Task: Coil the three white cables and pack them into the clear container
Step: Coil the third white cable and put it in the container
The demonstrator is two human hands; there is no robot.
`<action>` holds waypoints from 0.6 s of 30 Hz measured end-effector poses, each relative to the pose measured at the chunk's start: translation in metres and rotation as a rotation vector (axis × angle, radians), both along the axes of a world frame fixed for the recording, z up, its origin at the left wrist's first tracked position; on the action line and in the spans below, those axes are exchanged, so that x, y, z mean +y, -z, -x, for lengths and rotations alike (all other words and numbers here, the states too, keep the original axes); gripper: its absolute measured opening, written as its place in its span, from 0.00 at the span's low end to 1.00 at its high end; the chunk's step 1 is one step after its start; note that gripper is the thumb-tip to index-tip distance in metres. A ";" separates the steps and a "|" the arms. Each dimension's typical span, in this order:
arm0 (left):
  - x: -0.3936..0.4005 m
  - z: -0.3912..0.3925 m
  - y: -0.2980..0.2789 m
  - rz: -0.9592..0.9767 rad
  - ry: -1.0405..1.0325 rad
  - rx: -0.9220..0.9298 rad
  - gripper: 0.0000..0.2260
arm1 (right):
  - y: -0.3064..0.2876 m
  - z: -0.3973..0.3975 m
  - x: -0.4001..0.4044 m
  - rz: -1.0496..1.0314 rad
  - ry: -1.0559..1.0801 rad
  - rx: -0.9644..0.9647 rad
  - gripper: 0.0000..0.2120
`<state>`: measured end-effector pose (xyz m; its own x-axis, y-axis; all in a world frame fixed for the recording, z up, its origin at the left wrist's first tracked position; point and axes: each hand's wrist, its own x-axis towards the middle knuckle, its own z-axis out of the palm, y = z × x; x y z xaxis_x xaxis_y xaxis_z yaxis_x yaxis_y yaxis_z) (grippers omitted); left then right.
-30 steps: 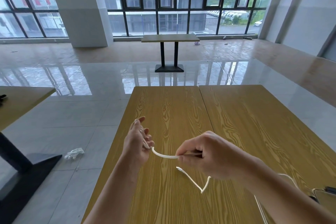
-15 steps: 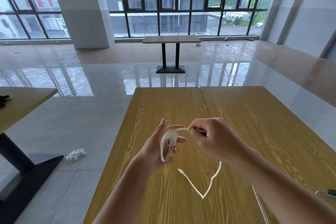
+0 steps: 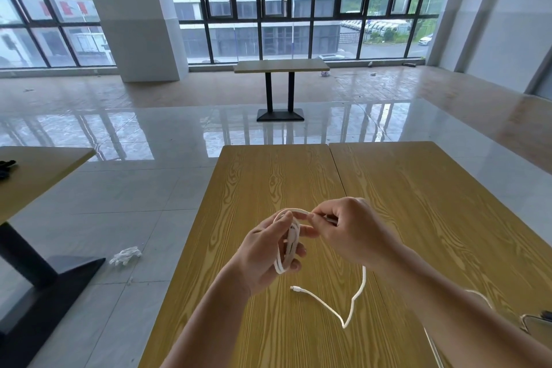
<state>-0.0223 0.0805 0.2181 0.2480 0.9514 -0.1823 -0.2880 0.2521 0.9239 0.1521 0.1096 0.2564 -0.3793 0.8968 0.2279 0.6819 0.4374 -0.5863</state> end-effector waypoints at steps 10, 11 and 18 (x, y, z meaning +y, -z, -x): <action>0.001 0.013 0.003 0.064 -0.249 -0.249 0.15 | -0.003 -0.027 0.015 0.050 0.034 0.055 0.07; 0.002 0.012 0.003 0.065 -0.275 -0.262 0.15 | -0.002 -0.026 0.014 0.042 0.038 0.051 0.07; 0.009 -0.002 0.002 0.119 -0.432 -0.457 0.13 | 0.011 0.003 -0.013 -0.013 -0.086 -0.059 0.12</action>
